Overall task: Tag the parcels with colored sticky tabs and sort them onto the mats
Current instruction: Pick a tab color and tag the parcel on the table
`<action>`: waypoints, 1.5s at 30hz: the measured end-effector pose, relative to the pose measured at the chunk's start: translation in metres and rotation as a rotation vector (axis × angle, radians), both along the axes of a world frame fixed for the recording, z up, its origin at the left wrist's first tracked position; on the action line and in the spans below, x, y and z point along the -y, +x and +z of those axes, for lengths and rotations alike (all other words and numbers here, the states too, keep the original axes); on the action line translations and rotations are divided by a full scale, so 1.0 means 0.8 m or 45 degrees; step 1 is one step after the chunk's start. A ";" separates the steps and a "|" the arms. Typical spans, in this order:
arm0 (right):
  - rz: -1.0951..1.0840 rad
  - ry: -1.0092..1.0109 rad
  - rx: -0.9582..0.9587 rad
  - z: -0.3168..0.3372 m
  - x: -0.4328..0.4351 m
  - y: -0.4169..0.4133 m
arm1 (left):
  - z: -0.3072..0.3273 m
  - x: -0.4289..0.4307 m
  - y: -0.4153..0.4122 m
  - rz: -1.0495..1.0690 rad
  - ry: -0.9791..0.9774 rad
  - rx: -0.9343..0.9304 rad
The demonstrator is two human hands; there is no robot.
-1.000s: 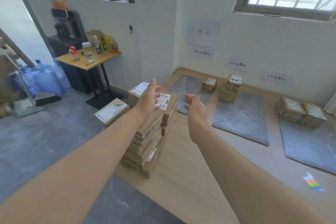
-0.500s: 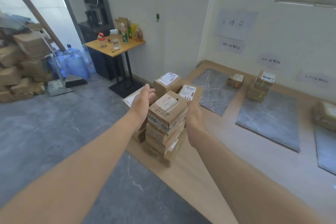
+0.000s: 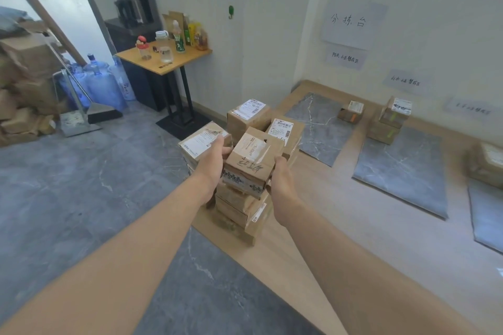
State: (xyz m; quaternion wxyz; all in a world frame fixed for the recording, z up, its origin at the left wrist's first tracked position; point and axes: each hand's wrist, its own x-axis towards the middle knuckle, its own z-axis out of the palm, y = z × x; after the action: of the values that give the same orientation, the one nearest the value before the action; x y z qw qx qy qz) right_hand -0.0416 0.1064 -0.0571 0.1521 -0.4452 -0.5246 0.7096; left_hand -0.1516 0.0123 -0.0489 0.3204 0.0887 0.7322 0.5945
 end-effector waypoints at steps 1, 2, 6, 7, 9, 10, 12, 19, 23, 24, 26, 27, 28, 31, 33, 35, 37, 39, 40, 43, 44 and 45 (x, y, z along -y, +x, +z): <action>-0.013 0.004 -0.012 0.004 -0.001 0.002 | 0.003 -0.002 0.001 -0.011 -0.004 -0.011; -0.028 0.005 -0.022 0.007 -0.003 0.003 | 0.006 -0.004 0.002 -0.019 0.000 -0.027; -0.081 -0.008 -0.062 0.026 -0.015 0.013 | 0.019 -0.016 0.008 -0.068 0.033 -0.070; -0.095 0.002 -0.069 0.030 -0.019 0.016 | 0.022 -0.021 0.010 -0.088 0.040 -0.077; -0.128 0.030 -0.084 0.038 -0.027 0.024 | 0.032 -0.032 0.019 -0.126 0.061 -0.083; -0.152 0.035 -0.084 0.041 -0.032 0.030 | 0.035 -0.040 0.025 -0.139 0.072 -0.085; -0.199 0.030 -0.064 0.044 -0.042 0.045 | 0.039 -0.055 0.037 -0.157 0.089 -0.092; -0.400 0.024 -0.112 0.043 -0.086 0.135 | 0.034 -0.122 0.112 -0.273 0.150 -0.028; -0.490 -0.010 -0.131 0.035 -0.114 0.205 | 0.022 -0.160 0.171 -0.351 0.137 0.033; -0.512 -0.011 -0.133 0.033 -0.122 0.224 | 0.018 -0.171 0.187 -0.359 0.130 0.044; -0.560 -0.009 -0.131 0.026 -0.140 0.262 | 0.011 -0.193 0.222 -0.401 0.112 0.050; -0.577 -0.006 -0.126 0.021 -0.150 0.282 | 0.009 -0.202 0.242 -0.431 0.104 0.053; -0.595 -0.003 -0.118 0.017 -0.159 0.303 | 0.006 -0.212 0.262 -0.454 0.098 0.059; -0.640 0.024 -0.082 0.006 -0.187 0.364 | -0.004 -0.237 0.323 -0.482 0.113 0.096; -0.666 0.047 -0.065 -0.003 -0.205 0.406 | -0.010 -0.254 0.362 -0.497 0.110 0.117; -0.665 0.063 -0.028 -0.009 -0.221 0.447 | -0.016 -0.268 0.398 -0.509 0.119 0.135; -0.673 0.069 0.005 -0.015 -0.238 0.485 | -0.021 -0.284 0.433 -0.534 0.127 0.157; -0.711 0.071 0.042 -0.020 -0.253 0.517 | -0.027 -0.300 0.463 -0.543 0.135 0.198; -0.733 0.068 0.052 -0.023 -0.260 0.532 | -0.030 -0.308 0.477 -0.551 0.144 0.230; -0.801 0.037 0.056 -0.030 -0.276 0.568 | -0.043 -0.328 0.509 -0.592 0.151 0.310; -0.818 0.022 0.058 -0.033 -0.281 0.577 | -0.048 -0.335 0.518 -0.609 0.149 0.330; -0.838 0.009 0.058 -0.036 -0.284 0.585 | -0.055 -0.341 0.525 -0.628 0.144 0.346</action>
State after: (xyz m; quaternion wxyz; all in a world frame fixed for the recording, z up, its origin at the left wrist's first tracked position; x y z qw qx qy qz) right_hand 0.4267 0.3335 -0.0862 0.3630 -0.6059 -0.3585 0.6104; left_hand 0.2684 0.2849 -0.0927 0.5450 0.2016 0.6044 0.5450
